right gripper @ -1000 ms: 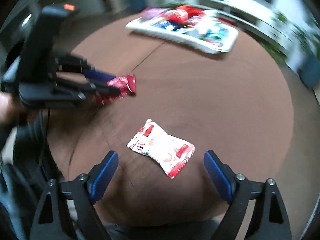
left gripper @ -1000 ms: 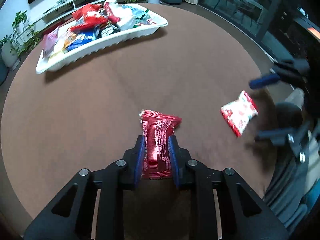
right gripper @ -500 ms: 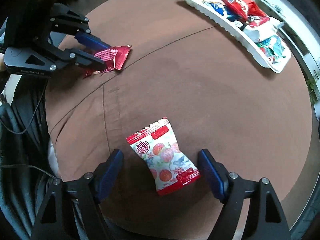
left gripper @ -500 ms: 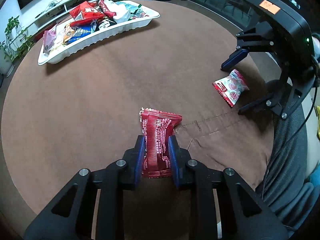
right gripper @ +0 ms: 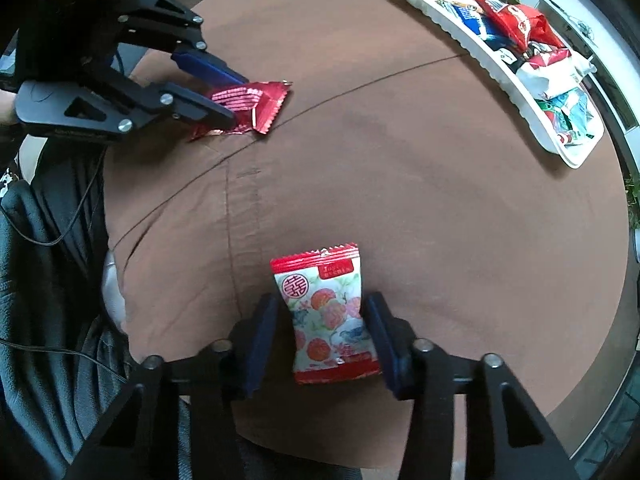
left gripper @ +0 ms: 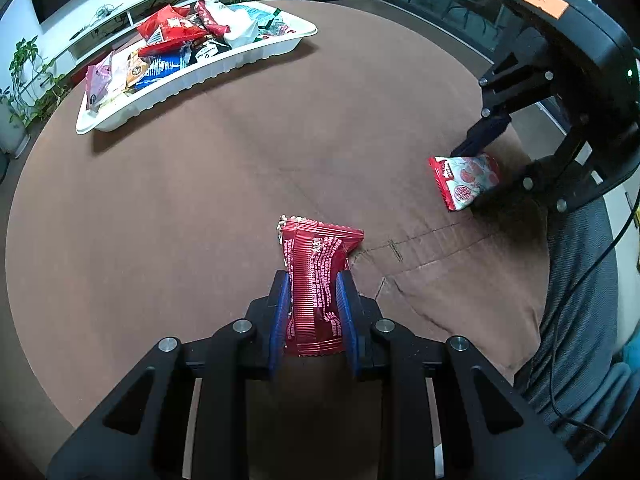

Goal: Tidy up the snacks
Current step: 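Grasp the dark-red bar with the left tool while the right tool grasps the white-red candy packet, then lift both snacks and carry them toward the white tray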

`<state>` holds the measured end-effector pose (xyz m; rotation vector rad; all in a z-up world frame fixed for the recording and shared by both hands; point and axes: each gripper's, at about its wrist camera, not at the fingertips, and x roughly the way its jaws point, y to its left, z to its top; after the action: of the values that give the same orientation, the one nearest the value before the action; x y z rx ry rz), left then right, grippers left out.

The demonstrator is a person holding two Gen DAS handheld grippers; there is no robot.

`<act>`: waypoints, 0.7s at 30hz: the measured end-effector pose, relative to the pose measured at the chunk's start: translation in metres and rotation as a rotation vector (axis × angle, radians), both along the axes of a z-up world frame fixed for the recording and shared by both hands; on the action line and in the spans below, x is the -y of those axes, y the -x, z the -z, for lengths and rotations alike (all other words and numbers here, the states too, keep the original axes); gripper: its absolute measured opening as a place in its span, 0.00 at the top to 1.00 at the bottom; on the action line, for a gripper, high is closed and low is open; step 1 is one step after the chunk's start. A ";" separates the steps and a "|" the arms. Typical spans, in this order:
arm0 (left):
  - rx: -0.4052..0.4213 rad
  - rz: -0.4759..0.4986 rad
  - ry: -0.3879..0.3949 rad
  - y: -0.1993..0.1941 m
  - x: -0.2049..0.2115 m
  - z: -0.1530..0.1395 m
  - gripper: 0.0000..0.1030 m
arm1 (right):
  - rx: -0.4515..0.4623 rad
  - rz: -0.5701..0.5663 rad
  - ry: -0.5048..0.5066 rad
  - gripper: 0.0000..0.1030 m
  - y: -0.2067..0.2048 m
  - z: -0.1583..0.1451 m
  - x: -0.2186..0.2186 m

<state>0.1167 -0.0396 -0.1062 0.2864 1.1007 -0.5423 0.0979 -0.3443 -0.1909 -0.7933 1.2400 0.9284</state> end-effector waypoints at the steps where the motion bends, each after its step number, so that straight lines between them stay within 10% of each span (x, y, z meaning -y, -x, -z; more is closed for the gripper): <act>1: 0.001 0.000 -0.001 0.000 0.000 0.000 0.79 | 0.000 0.007 -0.006 0.64 0.000 0.000 0.001; 21: 0.026 -0.031 0.008 0.003 0.001 -0.001 0.80 | -0.077 0.354 -0.419 0.68 -0.010 -0.020 0.042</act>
<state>0.1140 -0.0407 -0.1057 0.2679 1.0760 -0.5143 0.1078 -0.3858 -0.1711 -0.1995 1.1505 0.8885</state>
